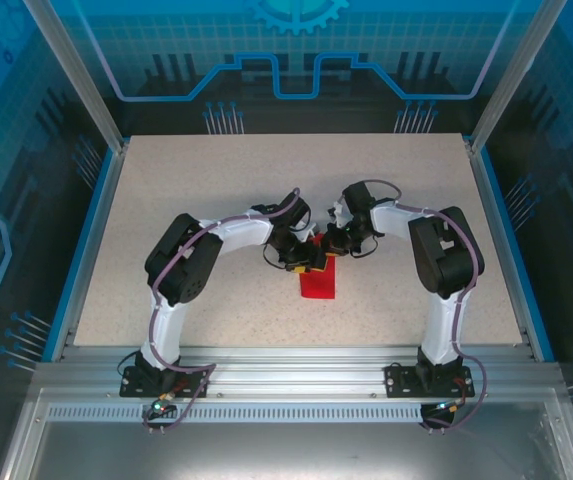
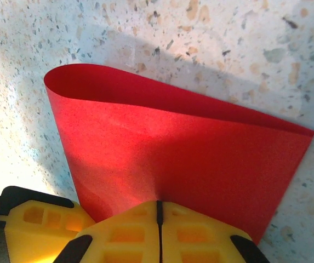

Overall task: Fold a paper plane with a square sheet of paper (fold left side to right side)
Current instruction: Hold the square sheet of paper at the center of the table.

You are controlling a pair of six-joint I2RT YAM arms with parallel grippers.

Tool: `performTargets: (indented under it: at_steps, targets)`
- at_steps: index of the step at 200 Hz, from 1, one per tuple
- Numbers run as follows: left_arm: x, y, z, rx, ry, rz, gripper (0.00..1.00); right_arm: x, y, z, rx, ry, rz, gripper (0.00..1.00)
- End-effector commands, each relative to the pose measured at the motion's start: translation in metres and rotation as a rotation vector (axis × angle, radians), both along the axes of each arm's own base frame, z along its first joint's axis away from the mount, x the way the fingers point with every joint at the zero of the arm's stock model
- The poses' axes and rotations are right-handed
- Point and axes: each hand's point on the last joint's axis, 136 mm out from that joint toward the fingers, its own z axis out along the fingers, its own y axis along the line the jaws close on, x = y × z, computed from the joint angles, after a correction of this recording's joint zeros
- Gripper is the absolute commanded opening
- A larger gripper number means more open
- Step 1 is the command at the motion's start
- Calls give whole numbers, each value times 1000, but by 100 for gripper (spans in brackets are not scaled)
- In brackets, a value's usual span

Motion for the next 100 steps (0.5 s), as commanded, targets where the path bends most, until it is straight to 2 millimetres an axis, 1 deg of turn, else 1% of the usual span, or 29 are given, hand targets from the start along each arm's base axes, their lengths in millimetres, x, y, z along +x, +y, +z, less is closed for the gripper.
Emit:
performTargets:
  at_steps: [1,52,100]
  targets:
    - [-22,14,-20,73,39,-36,52,-15,-11,-26,-95,68,3,6]
    - [-37,8,-11,47,29,-89,53,-21,-16,-32,-118,89,-4,5]
    - [-56,10,-10,39,31,-111,53,-23,-17,-35,-125,102,-7,5]
